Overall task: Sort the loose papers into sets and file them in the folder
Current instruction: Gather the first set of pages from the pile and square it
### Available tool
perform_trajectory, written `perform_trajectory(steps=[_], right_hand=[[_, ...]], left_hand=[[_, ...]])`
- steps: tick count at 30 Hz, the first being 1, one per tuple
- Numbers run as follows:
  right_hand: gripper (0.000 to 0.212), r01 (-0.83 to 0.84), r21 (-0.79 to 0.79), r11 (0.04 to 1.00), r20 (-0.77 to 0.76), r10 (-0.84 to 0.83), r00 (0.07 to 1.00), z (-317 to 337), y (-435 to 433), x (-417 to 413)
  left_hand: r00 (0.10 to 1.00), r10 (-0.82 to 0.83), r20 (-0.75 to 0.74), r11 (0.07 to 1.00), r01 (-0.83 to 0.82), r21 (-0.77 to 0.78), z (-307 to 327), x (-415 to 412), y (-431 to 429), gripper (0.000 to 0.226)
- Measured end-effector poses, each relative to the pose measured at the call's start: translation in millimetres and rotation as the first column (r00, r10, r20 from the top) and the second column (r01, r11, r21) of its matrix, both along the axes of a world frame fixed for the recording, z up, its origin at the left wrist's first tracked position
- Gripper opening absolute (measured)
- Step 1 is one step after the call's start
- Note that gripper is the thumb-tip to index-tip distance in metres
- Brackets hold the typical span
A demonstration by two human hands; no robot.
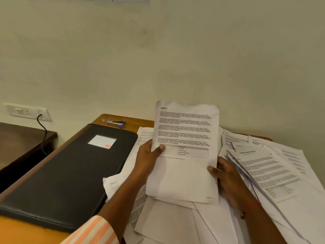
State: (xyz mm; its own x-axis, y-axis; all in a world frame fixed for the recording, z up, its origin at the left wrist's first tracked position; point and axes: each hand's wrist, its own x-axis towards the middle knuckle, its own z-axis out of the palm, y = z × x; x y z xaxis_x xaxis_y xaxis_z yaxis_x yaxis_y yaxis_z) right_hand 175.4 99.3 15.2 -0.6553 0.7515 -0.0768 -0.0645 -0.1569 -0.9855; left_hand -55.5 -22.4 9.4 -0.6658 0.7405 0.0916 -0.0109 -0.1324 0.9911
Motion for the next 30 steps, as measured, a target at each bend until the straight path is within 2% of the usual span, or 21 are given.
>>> perform_trajectory(steps=[3, 5, 6, 7, 9, 10, 11, 12, 13, 15, 17, 19, 20, 22, 23, 25, 27, 29, 30], right_hand=[[0.035, -0.016, -0.011, 1.000, 0.035, 0.016, 0.999, -3, 1, 0], [0.027, -0.006, 0.015, 1.000, 0.067, 0.005, 0.998, -5, 1, -1], [0.019, 0.030, 0.102, 0.994, 0.104, -0.041, 0.994, -6, 2, 0], [0.015, 0.089, 0.267, 0.960, 0.152, -0.133, 0.979, -6, 4, 1], [0.018, 0.207, 0.618, 0.758, 0.219, -0.419, 0.881, -8, 12, 4], [0.015, 0.235, 0.734, 0.638, 0.210, -0.542, 0.814, -7, 15, 5], [0.008, 0.234, 0.803, 0.548, 0.213, -0.631, 0.746, -6, 18, 8], [0.005, 0.202, 0.842, 0.500, 0.255, -0.700, 0.667, -8, 23, 12], [0.019, 0.154, 0.858, 0.491, 0.324, -0.749, 0.578, -11, 29, 13], [0.044, 0.076, 0.838, 0.541, 0.463, -0.777, 0.426, -21, 36, 19], [0.056, 0.037, 0.803, 0.595, 0.555, -0.768, 0.319, -25, 38, 23], [0.054, 0.030, 0.748, 0.663, 0.633, -0.727, 0.266, -24, 38, 25], [0.051, 0.022, 0.720, 0.694, 0.666, -0.700, 0.258, -22, 36, 25], [0.045, -0.014, 0.705, 0.709, 0.679, -0.669, 0.301, -21, 33, 21], [0.042, -0.022, 0.713, 0.701, 0.658, -0.658, 0.367, -21, 31, 17], [0.035, -0.016, 0.708, 0.706, 0.589, -0.577, 0.566, -19, 22, 7], [0.033, -0.009, 0.630, 0.776, 0.523, -0.416, 0.744, -14, 12, -4], [0.035, 0.045, 0.569, 0.821, 0.439, -0.349, 0.828, -8, 8, -8], [0.034, 0.092, 0.600, 0.795, 0.399, -0.396, 0.827, -8, 10, -6]], left_hand=[[1.000, 0.002, 0.001, 0.999, -0.002, -0.040, -4, 2, 0, 0.032], [0.999, 0.024, -0.029, 0.997, -0.026, -0.079, -5, -1, -2, 0.031], [0.997, 0.043, -0.071, 0.993, -0.051, -0.110, -5, -5, -2, 0.030], [0.990, 0.061, -0.131, 0.986, -0.080, -0.147, -6, -10, -3, 0.029], [0.953, 0.077, -0.294, 0.956, -0.155, -0.251, -7, -19, -6, 0.029], [0.921, 0.084, -0.381, 0.928, -0.211, -0.307, -8, -23, -8, 0.034], [0.879, 0.091, -0.467, 0.893, -0.279, -0.352, -9, -25, -9, 0.041], [0.825, 0.099, -0.556, 0.855, -0.357, -0.376, -10, -25, -9, 0.051], [0.758, 0.093, -0.646, 0.820, -0.426, -0.382, -10, -23, -9, 0.062], [0.657, 0.034, -0.753, 0.797, -0.472, -0.376, -8, -10, -5, 0.082], [0.664, -0.040, -0.747, 0.860, -0.358, -0.364, -5, 7, 1, 0.080], [0.685, -0.143, -0.714, 0.918, -0.179, -0.355, -6, 24, 4, 0.068], [0.668, -0.199, -0.717, 0.925, -0.114, -0.362, -8, 32, 5, 0.064], [0.608, -0.285, -0.741, 0.919, -0.046, -0.391, -11, 41, 6, 0.058], [0.571, -0.314, -0.758, 0.913, -0.037, -0.406, -12, 45, 6, 0.056], [0.510, -0.355, -0.784, 0.900, -0.041, -0.434, -13, 49, 9, 0.055], [0.483, -0.392, -0.783, 0.885, -0.032, -0.464, -13, 53, 11, 0.056], [0.466, -0.423, -0.777, 0.876, -0.009, -0.483, -17, 54, 13, 0.059], [0.456, -0.438, -0.774, 0.871, 0.001, -0.492, -19, 55, 13, 0.060]])
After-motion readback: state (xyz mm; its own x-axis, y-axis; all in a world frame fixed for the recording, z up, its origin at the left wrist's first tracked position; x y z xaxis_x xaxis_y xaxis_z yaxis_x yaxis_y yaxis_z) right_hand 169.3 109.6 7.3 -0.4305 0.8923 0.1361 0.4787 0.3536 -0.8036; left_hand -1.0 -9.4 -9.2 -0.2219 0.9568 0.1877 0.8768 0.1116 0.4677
